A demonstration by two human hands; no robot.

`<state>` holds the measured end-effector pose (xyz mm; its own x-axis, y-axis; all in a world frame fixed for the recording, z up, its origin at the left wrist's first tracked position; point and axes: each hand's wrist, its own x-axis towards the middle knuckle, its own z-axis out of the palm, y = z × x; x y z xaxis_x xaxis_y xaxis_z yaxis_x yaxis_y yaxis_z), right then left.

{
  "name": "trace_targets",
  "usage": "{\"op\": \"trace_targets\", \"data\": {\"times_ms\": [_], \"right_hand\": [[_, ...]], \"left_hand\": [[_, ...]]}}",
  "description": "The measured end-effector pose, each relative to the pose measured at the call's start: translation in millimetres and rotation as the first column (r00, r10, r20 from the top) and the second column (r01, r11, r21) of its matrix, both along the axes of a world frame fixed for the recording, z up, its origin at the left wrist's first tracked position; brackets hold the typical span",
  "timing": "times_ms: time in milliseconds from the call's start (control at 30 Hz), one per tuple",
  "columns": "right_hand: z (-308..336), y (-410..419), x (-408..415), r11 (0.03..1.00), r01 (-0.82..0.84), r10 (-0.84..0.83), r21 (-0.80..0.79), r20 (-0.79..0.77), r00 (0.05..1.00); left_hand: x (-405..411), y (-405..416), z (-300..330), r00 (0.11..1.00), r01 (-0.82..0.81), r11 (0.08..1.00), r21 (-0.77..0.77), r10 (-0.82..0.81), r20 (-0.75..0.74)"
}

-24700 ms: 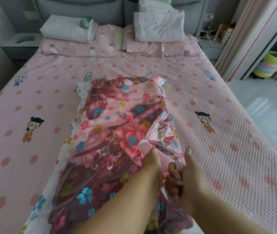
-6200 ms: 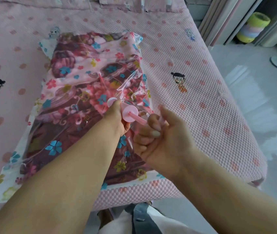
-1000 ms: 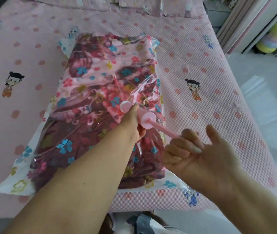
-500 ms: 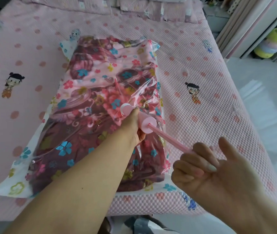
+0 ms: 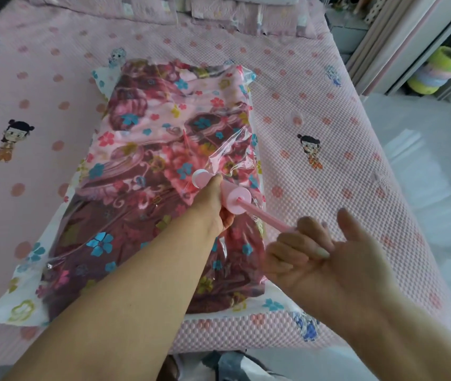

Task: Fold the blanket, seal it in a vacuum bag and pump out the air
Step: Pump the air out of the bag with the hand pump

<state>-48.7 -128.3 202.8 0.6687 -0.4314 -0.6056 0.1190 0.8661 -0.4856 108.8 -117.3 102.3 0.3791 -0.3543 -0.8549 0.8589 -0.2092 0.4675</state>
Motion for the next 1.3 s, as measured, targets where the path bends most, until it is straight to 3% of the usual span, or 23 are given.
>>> {"op": "trace_targets", "data": {"times_ms": [100, 200, 300, 333, 400, 467, 533, 567, 633, 733, 833, 967, 1067, 1200, 1300], "right_hand": [[-4, -5, 45, 0.97, 0.085, -0.067, 0.226, -0.086, 0.994], [-3, -8, 52, 0.996, -0.002, 0.018, 0.089, -0.186, 0.982], [-1, 8, -4, 0.993, -0.117, 0.117, 0.014, 0.002, 0.993], [-5, 9, -15, 0.993, -0.09, 0.091, -0.079, 0.009, 0.996], [-5, 17, -11, 0.993, -0.014, 0.019, -0.117, 0.044, 0.999], [-6, 23, 12, 1.0, -0.027, 0.027, -0.006, -0.007, 1.0], [-5, 21, 43, 0.977, 0.084, -0.077, 0.197, -0.045, 0.996], [-7, 17, 58, 0.967, 0.137, -0.126, 0.217, -0.061, 0.99], [-5, 12, 52, 0.989, 0.061, -0.042, 0.136, -0.137, 0.99], [3, 25, 1, 0.993, -0.11, 0.108, 0.037, 0.05, 0.993], [-1, 24, -1, 0.997, 0.034, -0.03, -0.067, 0.064, 0.997], [-8, 15, 52, 0.956, 0.156, -0.144, 0.25, -0.065, 0.987], [-10, 3, 66, 0.97, 0.123, -0.089, 0.21, -0.163, 0.983], [2, 22, 0, 0.986, -0.058, 0.045, 0.156, 0.085, 0.995], [4, 23, 2, 0.997, 0.048, -0.054, 0.065, 0.092, 0.994]], "left_hand": [[1, 0, 3, 1.0, -0.006, 0.998, -0.062, 0.007, 0.017], [6, 3, 3, 0.996, 0.083, 0.995, -0.054, -0.084, -0.014], [4, 8, 1, 0.998, 0.061, 0.998, 0.023, -0.06, -0.017], [3, 10, 0, 0.998, 0.058, 0.998, 0.031, -0.058, -0.002], [0, 12, -2, 0.999, 0.04, 0.999, 0.018, -0.04, -0.008], [0, 13, 1, 0.999, 0.034, 0.999, -0.003, -0.034, -0.041], [4, 16, 9, 0.983, 0.116, 0.987, -0.109, -0.13, -0.13], [5, 17, 13, 0.97, 0.138, 0.972, -0.188, -0.171, -0.171], [5, 18, 15, 0.967, 0.152, 0.972, -0.181, -0.184, -0.174], [5, 18, 9, 0.994, 0.104, 0.994, 0.012, -0.104, -0.043], [4, 16, 6, 0.996, 0.092, 0.996, 0.018, -0.092, -0.009], [7, 12, 10, 0.995, 0.094, 0.994, -0.057, -0.096, -0.025], [10, 11, 9, 0.989, 0.12, 0.985, -0.12, -0.129, -0.069], [8, 14, 3, 0.993, 0.12, 0.993, 0.006, -0.12, -0.011], [6, 15, 0, 0.994, 0.109, 0.994, 0.002, -0.109, 0.007]]}}
